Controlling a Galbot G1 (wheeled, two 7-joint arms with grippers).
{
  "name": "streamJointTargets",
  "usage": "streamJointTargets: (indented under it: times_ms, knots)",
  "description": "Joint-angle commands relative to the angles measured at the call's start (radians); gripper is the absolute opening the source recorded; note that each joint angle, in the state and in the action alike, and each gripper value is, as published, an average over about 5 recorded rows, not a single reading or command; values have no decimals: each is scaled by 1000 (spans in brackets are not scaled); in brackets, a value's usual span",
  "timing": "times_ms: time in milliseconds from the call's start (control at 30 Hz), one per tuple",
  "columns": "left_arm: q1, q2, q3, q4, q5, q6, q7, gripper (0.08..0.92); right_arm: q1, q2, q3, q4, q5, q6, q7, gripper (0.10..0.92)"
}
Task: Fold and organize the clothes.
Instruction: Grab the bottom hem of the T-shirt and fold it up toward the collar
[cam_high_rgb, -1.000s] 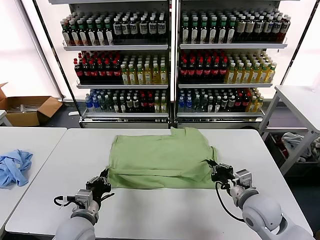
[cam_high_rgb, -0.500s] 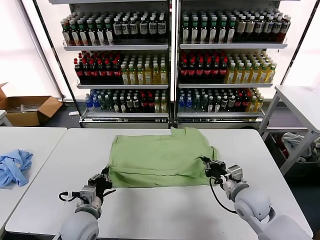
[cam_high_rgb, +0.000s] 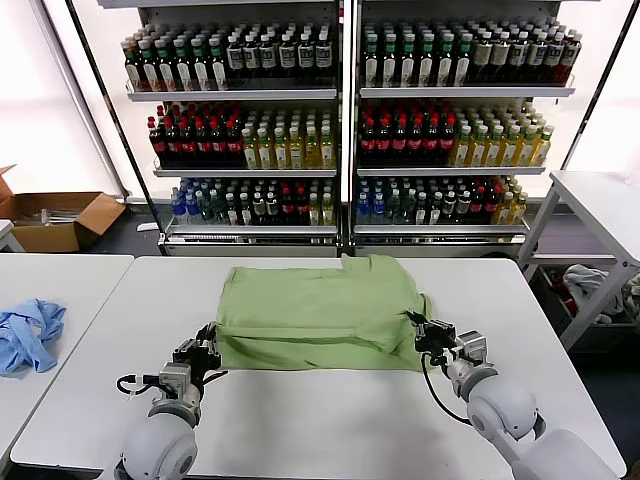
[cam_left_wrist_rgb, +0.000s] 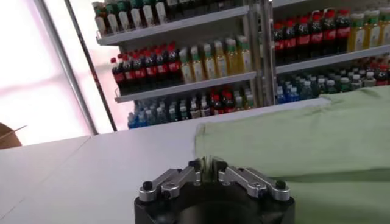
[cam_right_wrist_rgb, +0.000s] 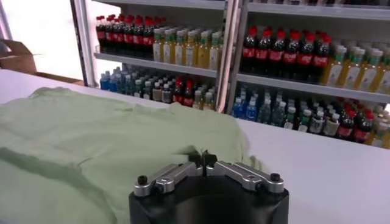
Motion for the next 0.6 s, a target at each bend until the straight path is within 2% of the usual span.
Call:
streamJointTargets:
  times_ms: [33,200,300,400,500,600]
  knots:
    - [-19,0,8,18,13,-5,13,338,22,15,-9,-18,8,22,90,122]
    - [-36,3,-1,17,20,-3,10,485,59,37,-7,-12,18,10,135,243]
    - [-25,10,-25,-17,25,3,8,572,71,36,3,29,-17,9,110,330]
    - [3,14,-49,-72,26,9,8,658,88,48,-6,72,-71,29,143,417]
    - [43,11,-60,-121,36,11,7,728,96,59,-42,86,-171,93,184,503]
    - [87,8,-64,-155,49,9,10,787,93,56,-89,67,-353,215,215,590]
